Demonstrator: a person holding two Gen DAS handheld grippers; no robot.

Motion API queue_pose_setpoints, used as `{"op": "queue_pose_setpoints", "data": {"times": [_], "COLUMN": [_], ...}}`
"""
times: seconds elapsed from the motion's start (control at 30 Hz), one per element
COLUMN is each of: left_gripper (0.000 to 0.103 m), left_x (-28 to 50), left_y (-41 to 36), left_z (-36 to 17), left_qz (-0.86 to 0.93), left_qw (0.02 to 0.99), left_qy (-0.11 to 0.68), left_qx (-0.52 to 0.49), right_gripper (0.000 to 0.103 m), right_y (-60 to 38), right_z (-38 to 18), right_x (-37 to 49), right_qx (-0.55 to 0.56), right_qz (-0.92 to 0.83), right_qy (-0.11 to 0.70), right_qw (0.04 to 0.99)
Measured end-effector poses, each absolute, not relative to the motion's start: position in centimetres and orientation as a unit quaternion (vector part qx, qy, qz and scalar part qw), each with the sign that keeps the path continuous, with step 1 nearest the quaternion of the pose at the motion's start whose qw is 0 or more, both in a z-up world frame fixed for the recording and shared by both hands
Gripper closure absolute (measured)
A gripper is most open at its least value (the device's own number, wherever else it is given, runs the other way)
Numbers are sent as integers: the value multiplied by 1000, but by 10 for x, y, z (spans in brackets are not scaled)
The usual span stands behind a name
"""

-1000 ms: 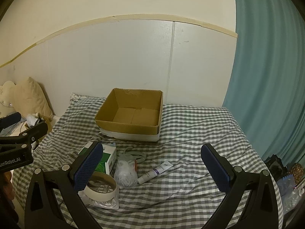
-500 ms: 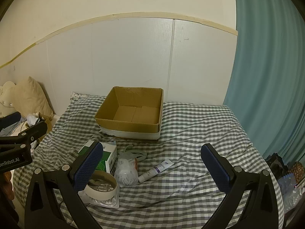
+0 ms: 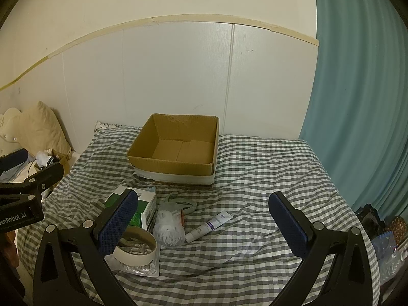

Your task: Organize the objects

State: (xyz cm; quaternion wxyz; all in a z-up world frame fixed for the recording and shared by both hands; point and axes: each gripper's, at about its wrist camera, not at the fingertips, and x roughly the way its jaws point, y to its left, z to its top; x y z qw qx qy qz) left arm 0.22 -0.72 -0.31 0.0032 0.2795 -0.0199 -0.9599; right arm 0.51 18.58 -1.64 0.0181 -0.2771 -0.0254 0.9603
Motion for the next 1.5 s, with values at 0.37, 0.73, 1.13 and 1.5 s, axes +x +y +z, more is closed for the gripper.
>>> {"op": "queue_pose_setpoints", "data": {"times": [0.37,0.73,1.13,1.5], "left_gripper": [0,0,0,0], "left_x": [1,1,2,3], "left_y": [-7,-5,-2,10], "left_z": [-3,-3,-12,-76], "left_qz": [-959,-960,-958,-931], "left_qw": [3,0,-3,-11], "left_qy": [-22,-24,-34,-70], "left_qx": [282,280,286,359], "right_gripper": [0,0,0,0], "right_y": [186,185,181,190], "right_z": [-18,-17,-14,-38], "right_x": [5,5,6,-4], "right_qx": [-280,-282,-284,-327], "right_qz": [959,959,958,944], "right_qy": [-26,-24,-28,-25], "right_qw": [19,18,15,28]}}
